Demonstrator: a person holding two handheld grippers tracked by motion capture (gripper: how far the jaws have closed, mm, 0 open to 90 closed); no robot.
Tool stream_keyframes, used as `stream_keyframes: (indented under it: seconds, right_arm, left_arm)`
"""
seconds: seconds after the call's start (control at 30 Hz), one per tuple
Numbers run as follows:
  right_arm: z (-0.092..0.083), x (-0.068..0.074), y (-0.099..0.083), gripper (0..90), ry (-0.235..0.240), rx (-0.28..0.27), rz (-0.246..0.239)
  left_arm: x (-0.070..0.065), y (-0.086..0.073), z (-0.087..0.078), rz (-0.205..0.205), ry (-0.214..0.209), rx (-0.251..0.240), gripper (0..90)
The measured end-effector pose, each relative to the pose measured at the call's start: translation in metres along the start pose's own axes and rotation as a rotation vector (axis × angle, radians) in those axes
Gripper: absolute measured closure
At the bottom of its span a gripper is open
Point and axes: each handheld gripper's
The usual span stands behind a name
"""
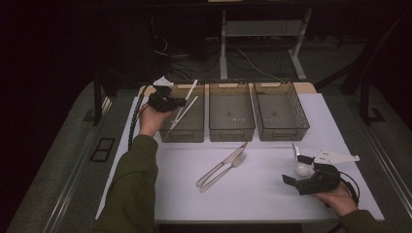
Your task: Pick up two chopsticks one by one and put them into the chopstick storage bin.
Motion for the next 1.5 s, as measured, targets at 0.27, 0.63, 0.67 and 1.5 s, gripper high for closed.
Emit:
stream_keyframes:
  seconds: [0.27, 0.63, 0.67, 1.5]
  right_arm:
    - [0.000, 0.000, 0.000, 1.2, 0.000, 0.000, -0.001]
    - [-0.001, 0.000, 0.000, 1.2, 0.005, -0.001, 0.002]
    - [0.000, 0.000, 0.000, 1.2, 0.004, -0.001, 0.002]
    - [0.002, -0.001, 0.001, 1.2, 0.006, 0.001, 0.004]
  left_arm:
    - [-0.002, 0.002, 0.014, -0.002, 0.045, 0.057, 83.5]
    - [0.000, -0.003, 0.022, -0.012, 0.079, 0.123, 88.8]
    - [0.000, -0.002, 0.021, -0.007, 0.074, 0.118, 88.8]
    - [-0.049, -0.006, -0.043, -0.016, -0.094, -0.073, 54.0]
Point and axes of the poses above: each handheld gripper's, and its own axes: z roughly forward along the jaws, y roughly out of its top, x roughly to its left, and after that the axes turned 6 degrees about z, right-handed
